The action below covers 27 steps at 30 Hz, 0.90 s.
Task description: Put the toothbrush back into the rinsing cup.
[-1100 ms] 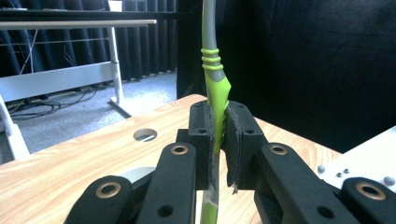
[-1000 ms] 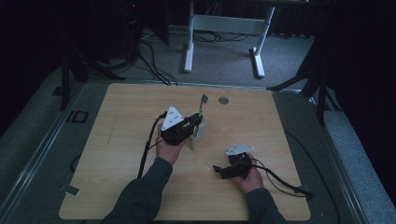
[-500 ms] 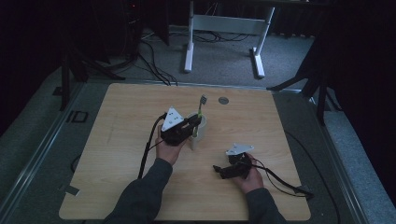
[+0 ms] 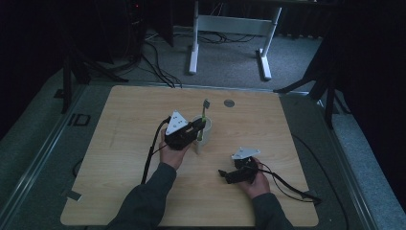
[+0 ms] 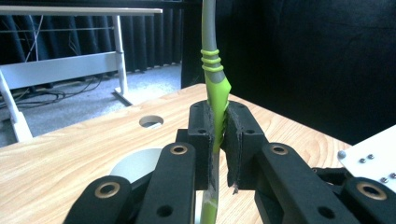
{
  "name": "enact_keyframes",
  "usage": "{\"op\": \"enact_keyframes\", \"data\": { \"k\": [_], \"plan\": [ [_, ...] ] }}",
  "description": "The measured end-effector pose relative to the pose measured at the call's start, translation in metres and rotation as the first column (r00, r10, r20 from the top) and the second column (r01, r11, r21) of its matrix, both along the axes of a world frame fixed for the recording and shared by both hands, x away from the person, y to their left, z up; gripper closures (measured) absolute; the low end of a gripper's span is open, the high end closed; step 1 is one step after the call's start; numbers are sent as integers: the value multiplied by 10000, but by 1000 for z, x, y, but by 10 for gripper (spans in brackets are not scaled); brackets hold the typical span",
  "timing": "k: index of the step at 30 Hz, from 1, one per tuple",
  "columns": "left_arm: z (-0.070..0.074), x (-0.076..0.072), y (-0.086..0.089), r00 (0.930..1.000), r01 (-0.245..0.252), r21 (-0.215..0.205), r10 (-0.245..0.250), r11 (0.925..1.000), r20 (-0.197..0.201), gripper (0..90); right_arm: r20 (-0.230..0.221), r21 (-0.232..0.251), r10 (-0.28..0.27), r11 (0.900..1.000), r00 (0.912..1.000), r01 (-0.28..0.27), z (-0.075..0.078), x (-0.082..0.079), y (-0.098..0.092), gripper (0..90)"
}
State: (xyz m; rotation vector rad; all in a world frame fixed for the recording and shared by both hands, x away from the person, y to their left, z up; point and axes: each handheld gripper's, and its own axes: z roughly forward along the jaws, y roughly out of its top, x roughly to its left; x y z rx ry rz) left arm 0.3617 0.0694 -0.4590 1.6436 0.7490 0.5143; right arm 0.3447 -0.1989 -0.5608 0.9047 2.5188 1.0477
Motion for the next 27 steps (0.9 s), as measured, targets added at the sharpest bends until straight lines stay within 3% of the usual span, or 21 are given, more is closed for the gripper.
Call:
{"op": "enact_keyframes", "data": {
  "k": [27],
  "plan": [
    [-19, -5, 3, 9992, -66, 443, 84, 9990, -388, 815, 4, 10, -3, 10000, 10000, 3, 0, 0, 0, 121]
  ]
}}
